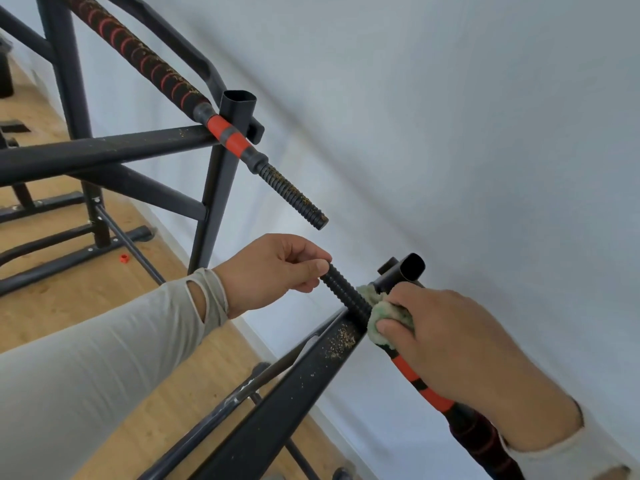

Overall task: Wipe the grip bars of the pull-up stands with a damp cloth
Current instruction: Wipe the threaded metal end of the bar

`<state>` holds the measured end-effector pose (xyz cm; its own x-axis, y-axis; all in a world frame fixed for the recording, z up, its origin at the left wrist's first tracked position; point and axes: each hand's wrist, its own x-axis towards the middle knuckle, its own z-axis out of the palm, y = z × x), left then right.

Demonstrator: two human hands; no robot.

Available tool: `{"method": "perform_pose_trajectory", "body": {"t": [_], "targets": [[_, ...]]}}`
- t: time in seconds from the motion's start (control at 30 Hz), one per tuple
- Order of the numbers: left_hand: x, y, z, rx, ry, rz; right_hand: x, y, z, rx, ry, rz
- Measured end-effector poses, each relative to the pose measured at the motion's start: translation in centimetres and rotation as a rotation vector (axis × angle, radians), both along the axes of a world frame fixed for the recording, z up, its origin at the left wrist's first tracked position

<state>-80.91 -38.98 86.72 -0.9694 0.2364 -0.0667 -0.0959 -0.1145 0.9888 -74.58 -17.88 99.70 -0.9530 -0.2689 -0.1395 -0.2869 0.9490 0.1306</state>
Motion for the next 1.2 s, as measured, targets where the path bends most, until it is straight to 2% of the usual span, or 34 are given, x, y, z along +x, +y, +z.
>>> {"method": "perform_pose_trajectory", "body": {"t": [0.1,0.23,0.33,0.43,0.7,0.83,0.9,0.93,1.0,1.1,1.2], "targets": [[-0.1,0.1,0.4,-0.033,-0.004,0.004,-0.4,-1.0,-1.5,-0.065,0.124,0.093],[-0.3,0.4,0.4,-0.02,-0.036,-0.008,-1.6,-3.3,-4.8,-0.009,0.397,0.29],[-0.5,0.7,-0.1,0.045,-0.103,0.007,-3.3,-5.4,-6.0,-0.104,0.506,0.309],[-0.8,0.5,0.0,0.067,-0.136,-0.004,-3.3,-5.4,-6.3,-0.185,0.492,0.278],[-1.1,0.7,0.7,-0.11,-0.086,0.033,0.0,0.7,-3.3,-0.061,0.282,0.149],[-0.7,0.1,1.3,-0.009,-0.076,-0.016,-0.2,0.0,-2.3,-0.176,0.178,0.135],[-0.6,-0.4,1.3,0.002,-0.054,-0.055,-0.4,-0.1,-2.4,-0.167,0.111,0.137],[-0.6,-0.6,1.2,-0.012,-0.043,-0.063,-0.6,-0.1,-2.4,-0.132,0.113,0.145],[-0.6,-0.7,1.2,-0.009,-0.039,-0.063,-0.8,-0.4,-3.0,-0.027,0.236,0.228],[-0.6,-0.6,1.2,0.019,-0.056,-0.066,-1.1,-2.4,-4.3,0.022,0.39,0.351],[-0.8,-0.6,1.0,-0.015,-0.042,-0.078,-2.6,-5.6,-5.6,-0.075,0.445,0.363]]}}
